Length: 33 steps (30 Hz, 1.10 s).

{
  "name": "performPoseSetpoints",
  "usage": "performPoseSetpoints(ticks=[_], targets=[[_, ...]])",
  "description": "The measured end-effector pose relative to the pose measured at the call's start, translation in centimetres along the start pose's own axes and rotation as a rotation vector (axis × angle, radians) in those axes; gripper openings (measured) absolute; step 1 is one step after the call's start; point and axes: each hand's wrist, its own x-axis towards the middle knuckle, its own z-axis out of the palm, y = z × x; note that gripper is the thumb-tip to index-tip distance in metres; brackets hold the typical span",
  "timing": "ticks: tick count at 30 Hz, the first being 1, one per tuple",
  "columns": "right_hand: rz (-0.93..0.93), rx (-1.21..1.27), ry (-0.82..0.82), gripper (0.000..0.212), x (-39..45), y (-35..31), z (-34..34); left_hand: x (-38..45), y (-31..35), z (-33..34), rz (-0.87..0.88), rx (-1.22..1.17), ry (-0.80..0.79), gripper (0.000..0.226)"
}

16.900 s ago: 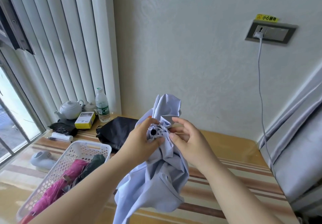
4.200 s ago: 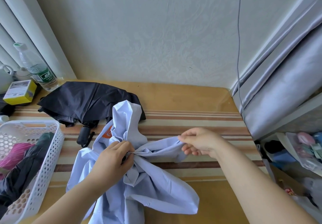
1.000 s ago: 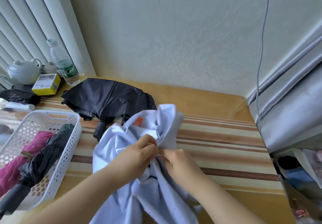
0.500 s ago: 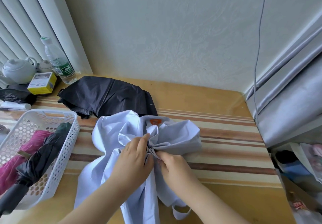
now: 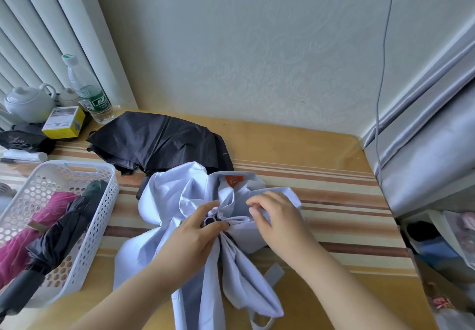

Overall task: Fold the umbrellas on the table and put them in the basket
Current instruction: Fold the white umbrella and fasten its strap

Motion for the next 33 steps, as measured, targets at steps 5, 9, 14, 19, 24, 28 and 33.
performPoseSetpoints(ticks=[5,9,14,19,24,28,33], targets=[[0.016,0.04,-0.342,0.028,0.6,-1.8,0.6,-0.2,0.0,0.1,0.017,-0.047,0.001,0.028],[0.054,0.228,-0.438,0.036,-0.6,-2.6,0.9,-0.3,-0.1,-0.1,0.014,-0.036,0.036,0.028],[0.164,0.25,-0.44,0.028,-0.1,-1.5,-0.5,-0.3,-0.4,-0.2,0.008,-0.053,0.049,0.023],[0.219,-0.143,-0.127,0.032,3.4,0.9,-1.5,-0.2,-0.4,-0.2,0.0,-0.045,0.037,0.019],[0.23,-0.315,-0.292,0.04,3.5,0.2,0.3,-0.1,-0.5,-0.1,-0.025,-0.03,0.047,0.029],[0.16,-0.231,-0.353,0.041,2.5,-0.4,0.5,0.0,-0.4,0.0,-0.012,-0.013,0.055,0.03],[0.033,-0.169,-0.352,0.022,1.2,-1.4,0.8,-0.1,-0.4,0.3,-0.048,-0.032,0.074,0.032]])
